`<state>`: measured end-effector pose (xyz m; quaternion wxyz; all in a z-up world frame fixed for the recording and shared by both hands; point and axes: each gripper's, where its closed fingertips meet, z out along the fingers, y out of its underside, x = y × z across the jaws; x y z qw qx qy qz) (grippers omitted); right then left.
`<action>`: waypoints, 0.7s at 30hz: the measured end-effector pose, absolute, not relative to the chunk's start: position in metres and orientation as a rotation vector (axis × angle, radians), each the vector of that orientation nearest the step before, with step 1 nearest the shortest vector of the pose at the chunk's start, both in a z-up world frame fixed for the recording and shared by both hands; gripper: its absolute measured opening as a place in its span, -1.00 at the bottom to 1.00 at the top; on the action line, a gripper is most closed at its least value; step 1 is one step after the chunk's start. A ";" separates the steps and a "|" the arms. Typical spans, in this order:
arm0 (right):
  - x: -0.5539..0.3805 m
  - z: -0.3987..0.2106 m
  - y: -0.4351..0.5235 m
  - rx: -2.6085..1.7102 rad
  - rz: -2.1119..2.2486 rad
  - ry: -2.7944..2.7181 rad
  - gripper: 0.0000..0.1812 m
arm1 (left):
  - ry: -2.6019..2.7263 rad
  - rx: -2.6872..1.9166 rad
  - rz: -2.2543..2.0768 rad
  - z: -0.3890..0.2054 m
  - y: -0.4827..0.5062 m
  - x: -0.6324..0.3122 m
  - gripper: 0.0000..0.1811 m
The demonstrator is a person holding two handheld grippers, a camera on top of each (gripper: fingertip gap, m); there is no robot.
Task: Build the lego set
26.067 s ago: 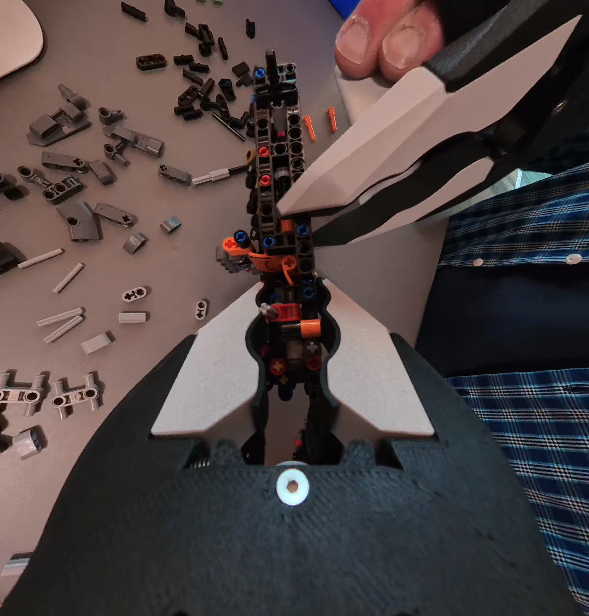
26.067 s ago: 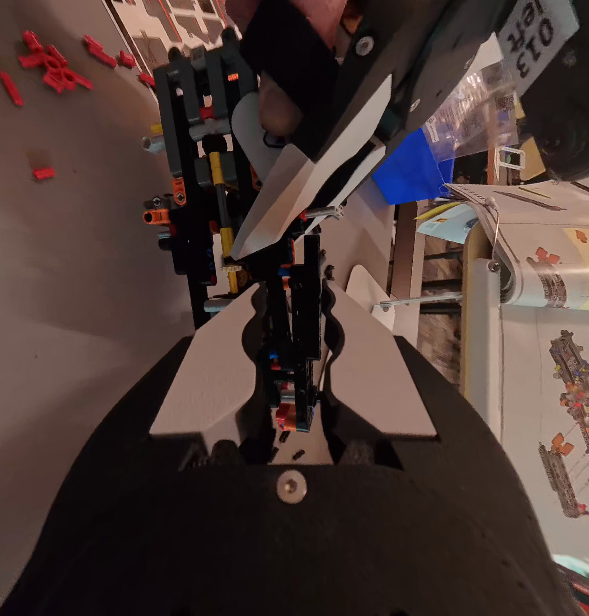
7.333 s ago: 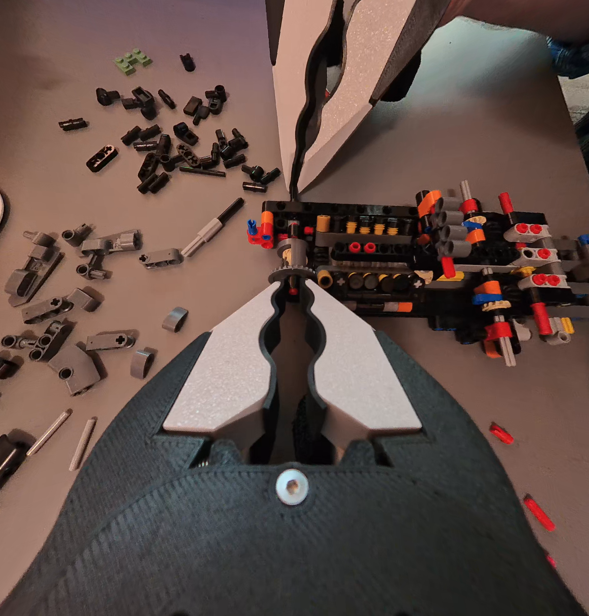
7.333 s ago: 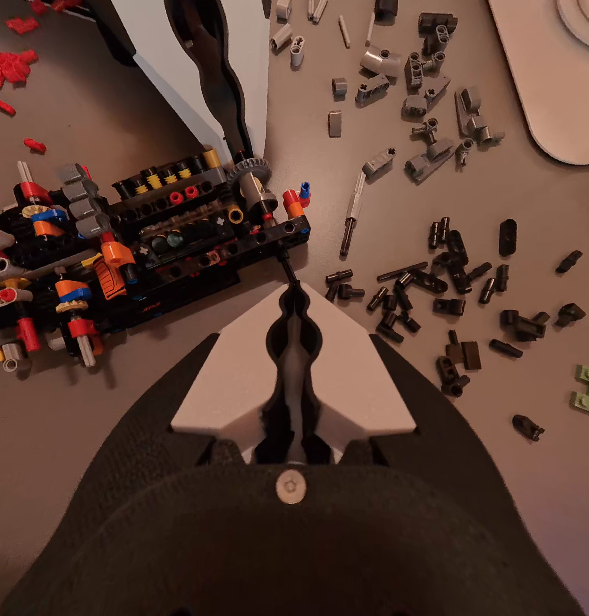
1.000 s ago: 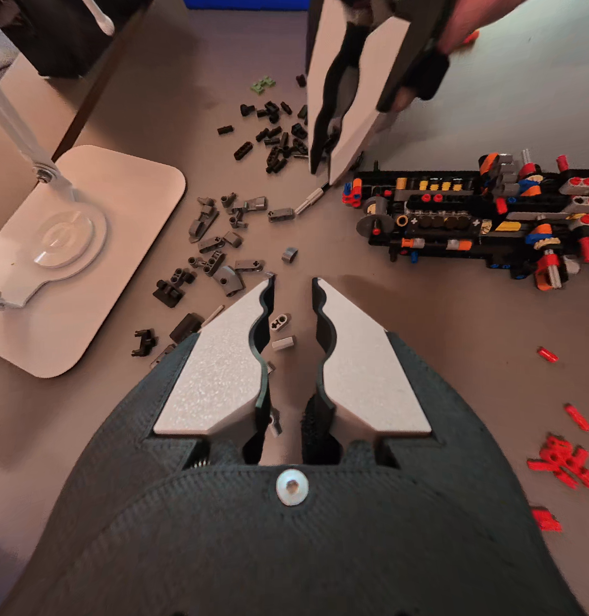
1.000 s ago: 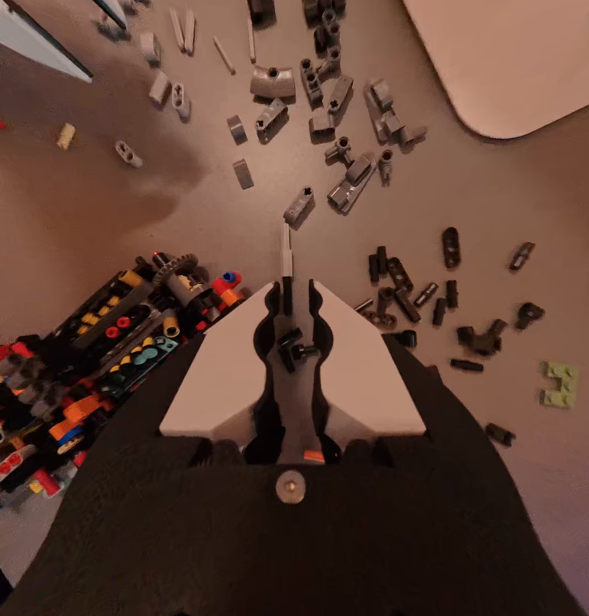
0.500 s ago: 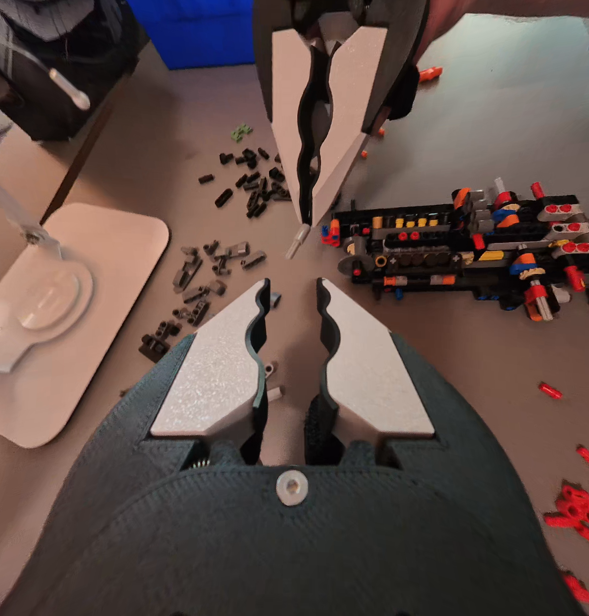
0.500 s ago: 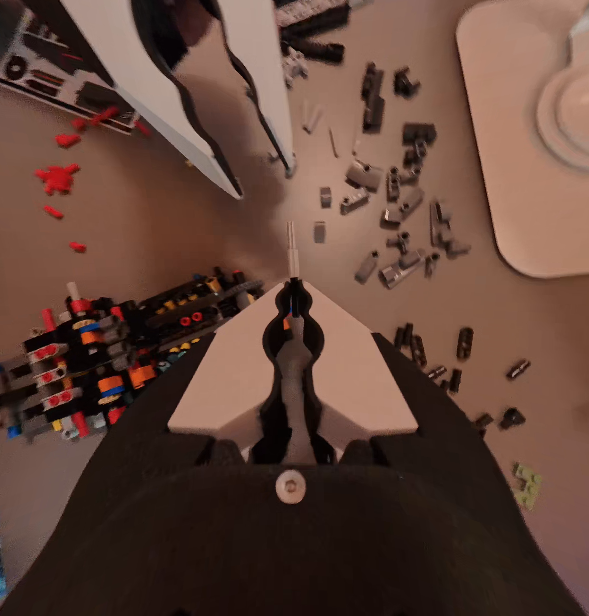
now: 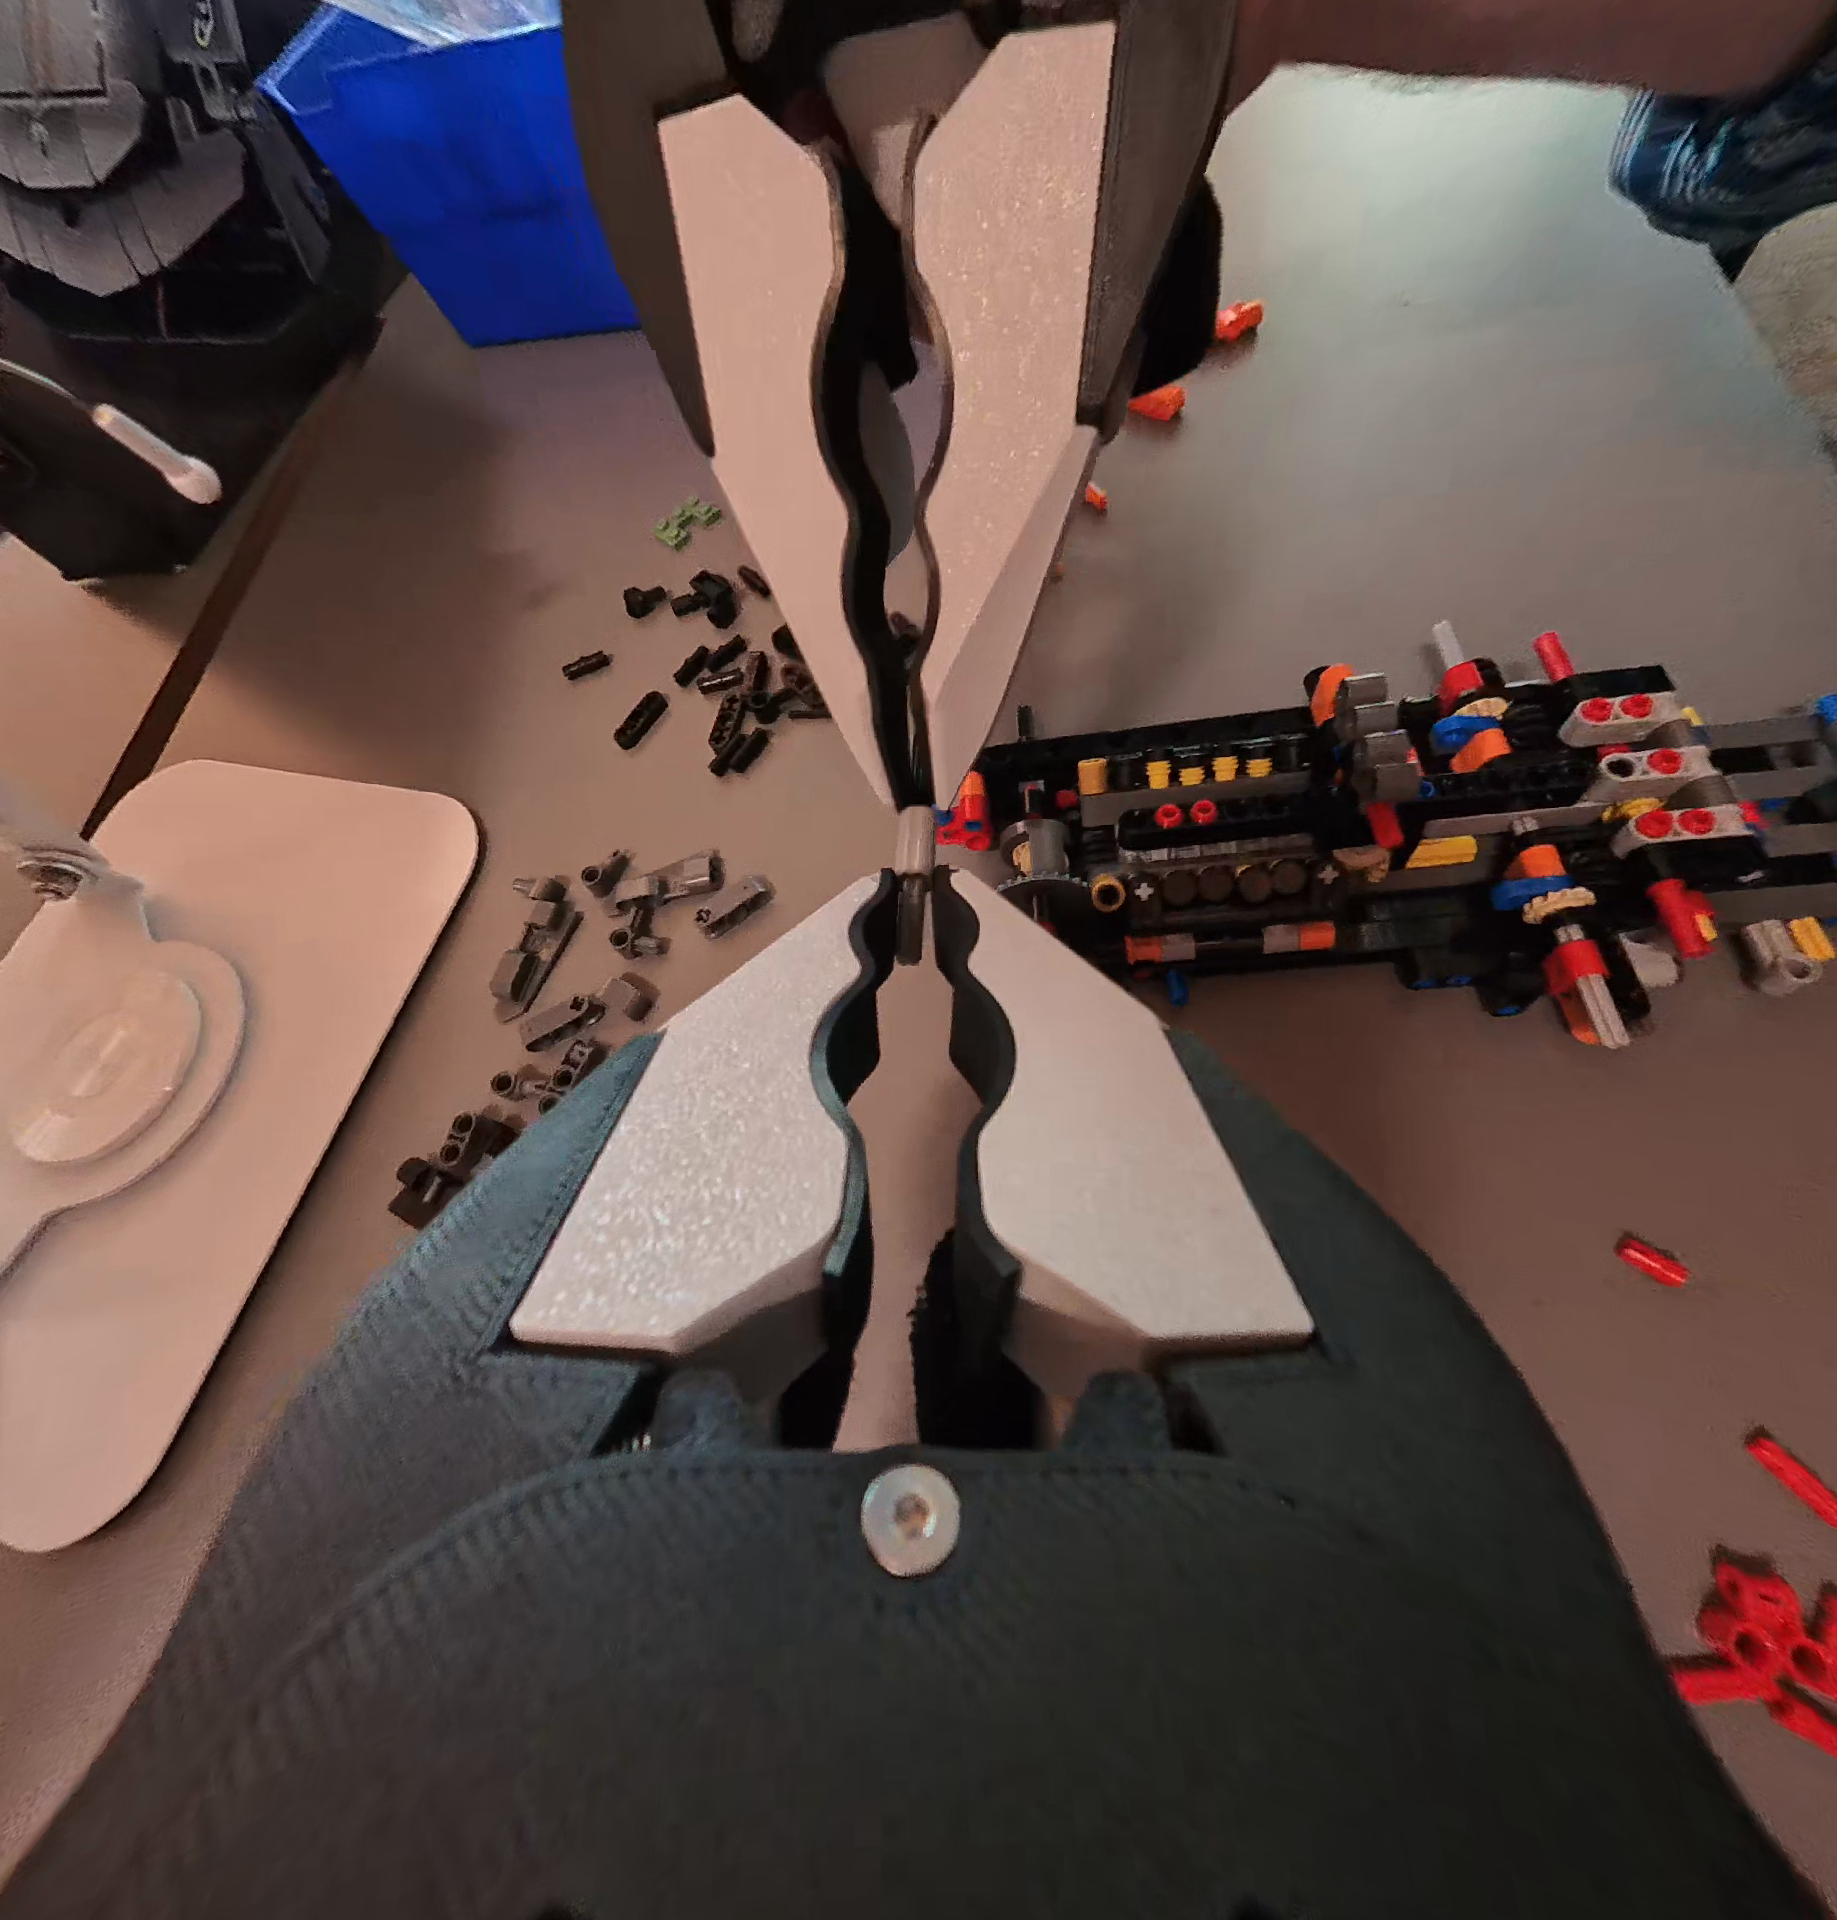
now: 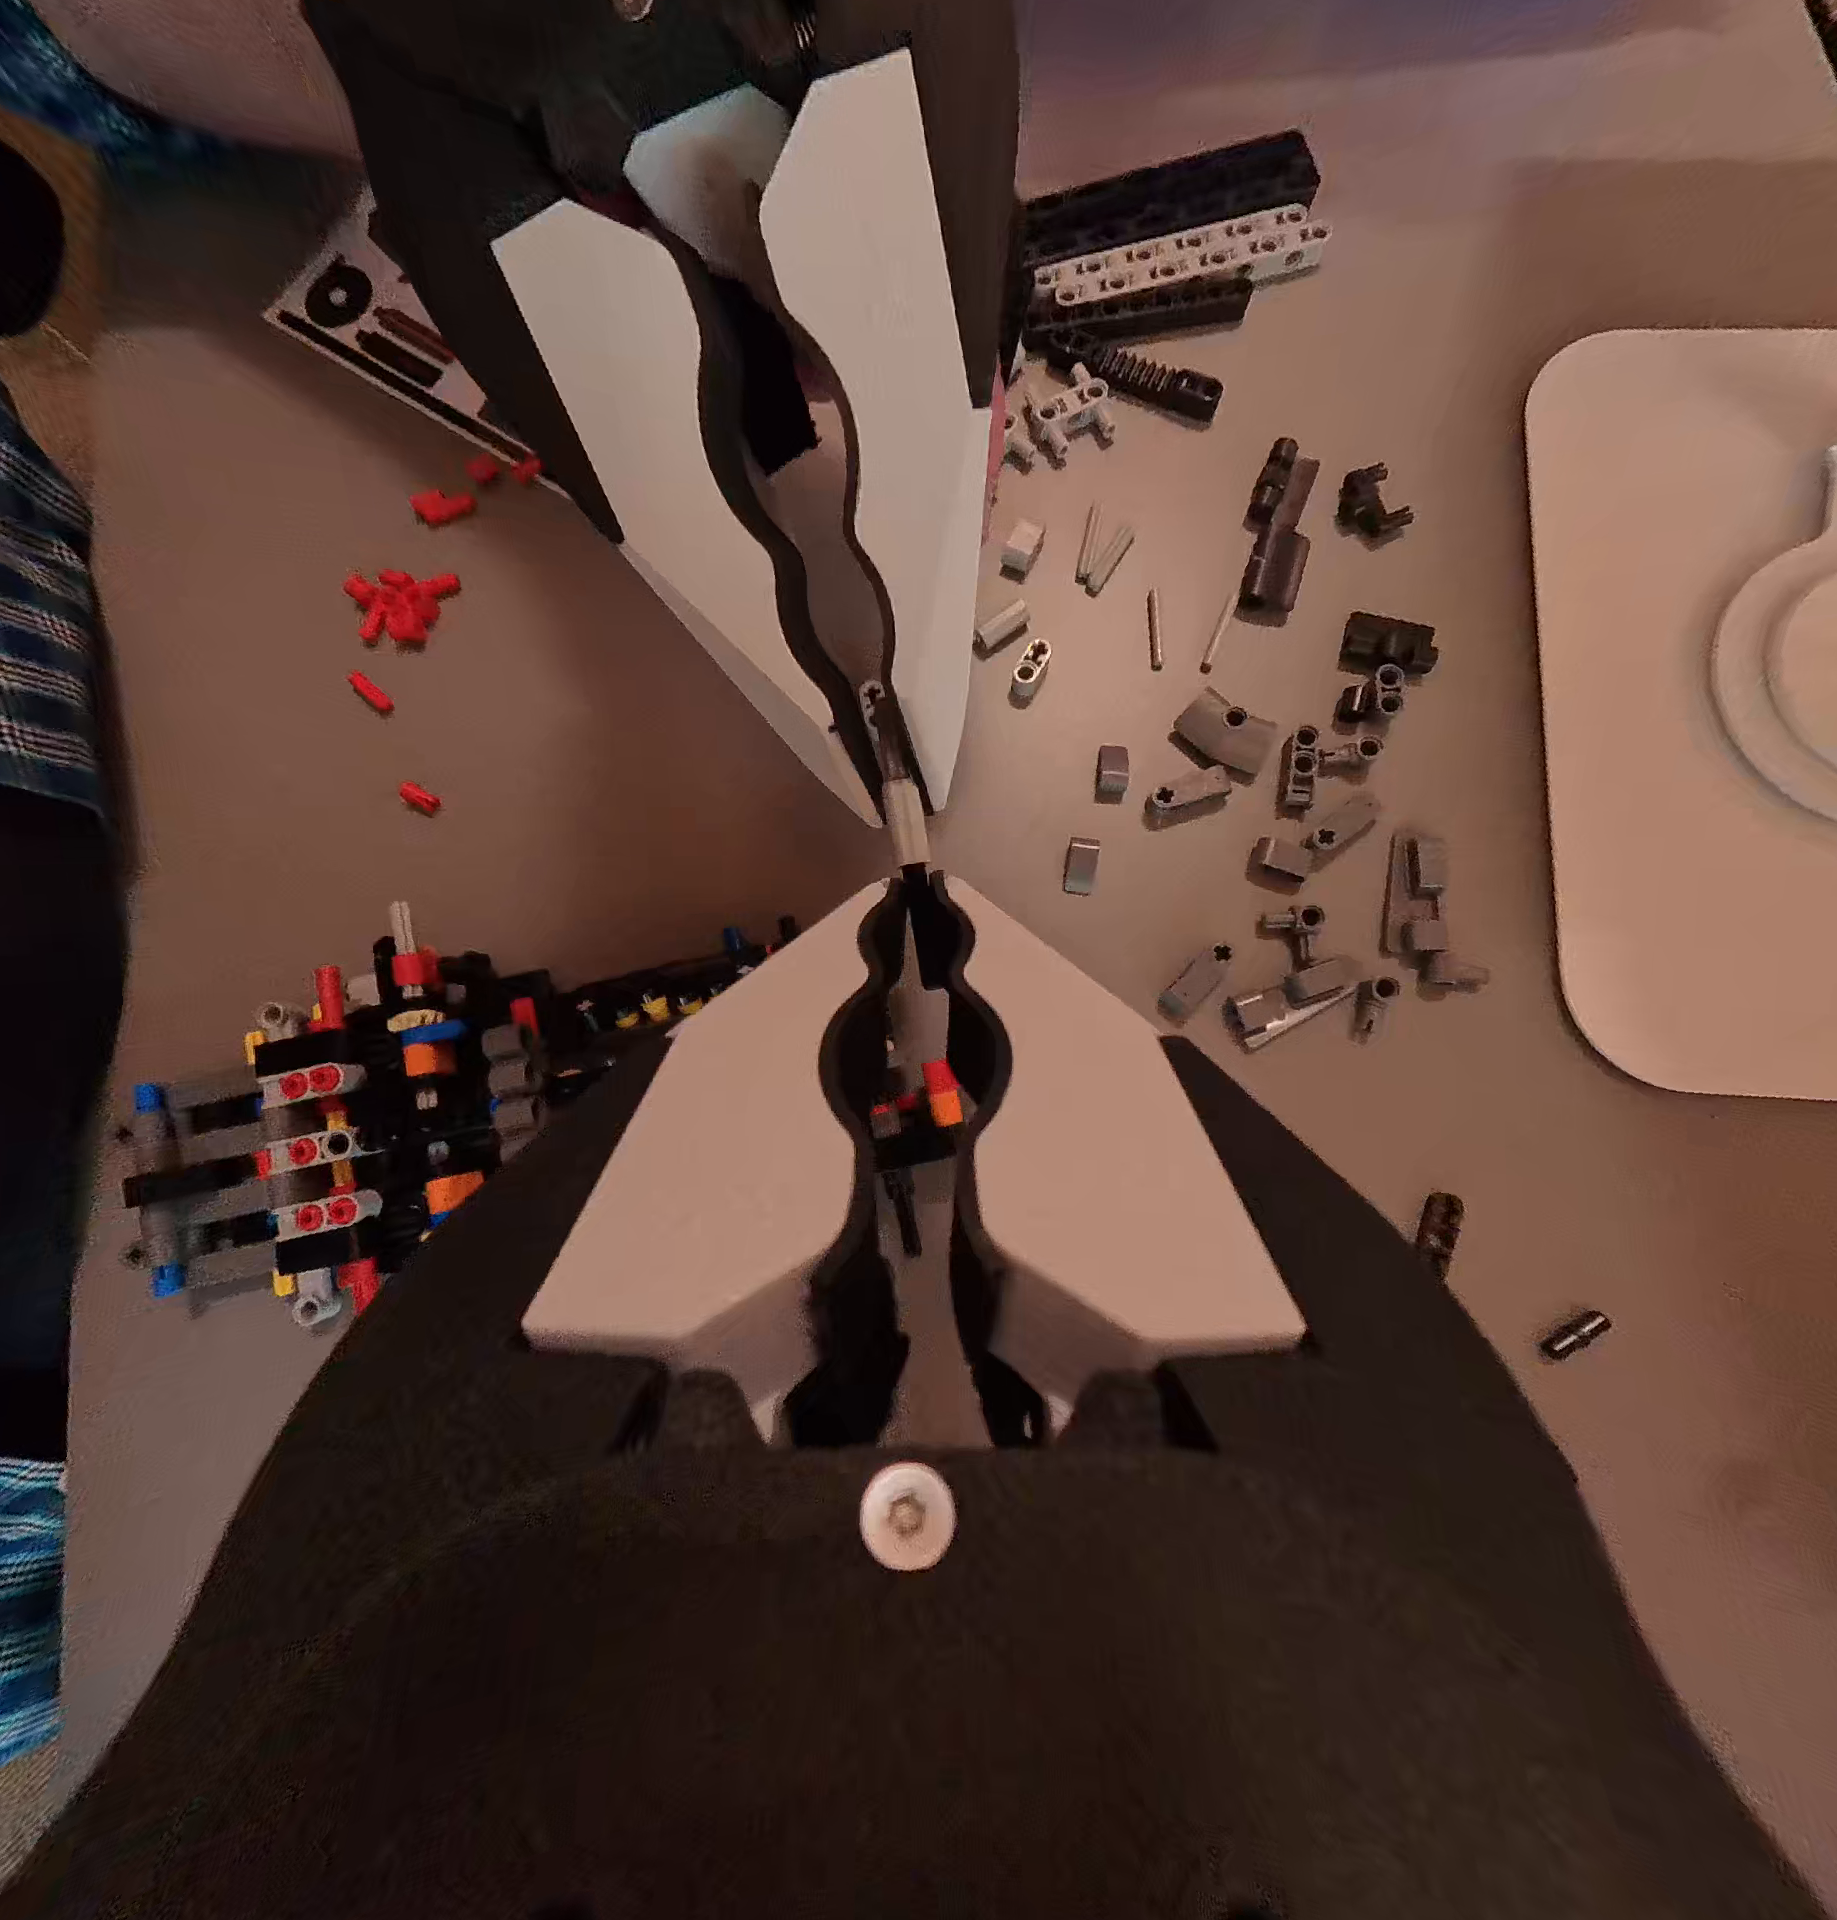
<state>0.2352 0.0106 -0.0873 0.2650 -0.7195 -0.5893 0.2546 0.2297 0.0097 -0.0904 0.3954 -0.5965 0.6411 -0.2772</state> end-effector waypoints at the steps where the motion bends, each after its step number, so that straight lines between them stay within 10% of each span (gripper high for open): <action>1: 0.235 -0.085 0.011 -1.932 0.683 -1.588 -0.98 | 1.609 -1.515 -0.723 -0.088 0.010 0.229 -0.94; 21: 0.230 -0.040 0.019 -1.822 1.091 -1.048 -0.79 | 1.043 -1.501 -1.452 -0.025 0.011 0.220 -0.94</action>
